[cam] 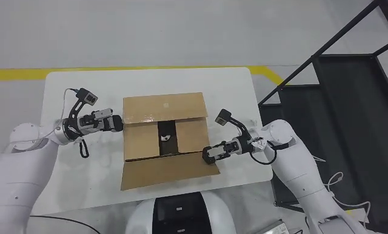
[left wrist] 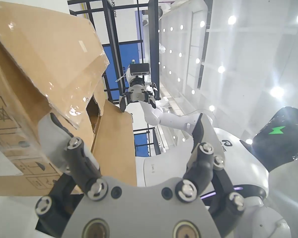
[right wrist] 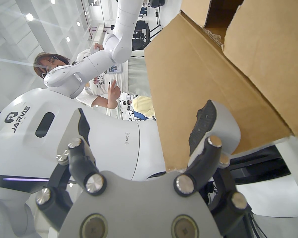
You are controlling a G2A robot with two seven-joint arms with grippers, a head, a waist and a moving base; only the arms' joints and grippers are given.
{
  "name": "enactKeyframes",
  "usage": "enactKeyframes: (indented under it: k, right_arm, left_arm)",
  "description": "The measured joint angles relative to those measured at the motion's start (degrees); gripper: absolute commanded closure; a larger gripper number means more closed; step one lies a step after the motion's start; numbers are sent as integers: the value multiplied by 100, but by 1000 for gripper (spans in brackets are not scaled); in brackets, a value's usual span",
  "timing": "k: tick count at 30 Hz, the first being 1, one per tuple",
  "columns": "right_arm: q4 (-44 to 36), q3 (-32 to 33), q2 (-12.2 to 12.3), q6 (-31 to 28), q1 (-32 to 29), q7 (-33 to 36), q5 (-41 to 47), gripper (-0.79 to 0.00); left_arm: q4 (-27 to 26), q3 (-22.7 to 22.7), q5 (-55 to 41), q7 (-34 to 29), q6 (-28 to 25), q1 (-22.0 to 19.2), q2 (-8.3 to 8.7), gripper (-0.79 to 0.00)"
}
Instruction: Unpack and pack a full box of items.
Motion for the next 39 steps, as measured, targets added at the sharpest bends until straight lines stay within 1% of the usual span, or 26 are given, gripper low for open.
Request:
enactKeyframes:
  k: [6, 10, 15, 18, 22, 26, 30, 35, 39]
  right_arm:
    - [-49, -37, 52, 54, 0, 0, -30, -785]
    - [-72, -60, 79, 76, -33, -21, -42, -785]
    - [-68, -71, 109, 81, -80, -63, -32, -785]
    - [-58, -90, 127, 87, -101, -78, -56, -785]
    - [-73, -150, 145, 85, -108, -109, -103, -785]
    - [-129, -212, 160, 97, -130, -103, -89, -785]
    - [-215, -296, 178, 121, -163, -36, -126, -785]
    - [-324, -382, 200, 128, -193, -45, -199, -785]
    - [-440, -358, 224, -6, -231, -143, -220, -785]
  left_arm:
    - [448, 284, -171, -163, 118, -288, -125, -785]
    - [666, 394, -583, -364, 189, -458, -222, -785]
    - [720, 432, -1069, -513, 322, -618, -322, -785]
    - [829, 472, -1389, -519, 328, -740, -411, -785]
    - [1107, 590, -1883, -461, 269, -1001, -594, -785]
    - [1263, 619, -2071, -362, 169, -1192, -732, -785]
    - [1522, 652, -1960, -161, -33, -1402, -851, -785]
    - [2058, 788, -1742, 86, -279, -1697, -1012, -785]
    - [2508, 856, -1656, 292, -485, -1927, -1142, -785]
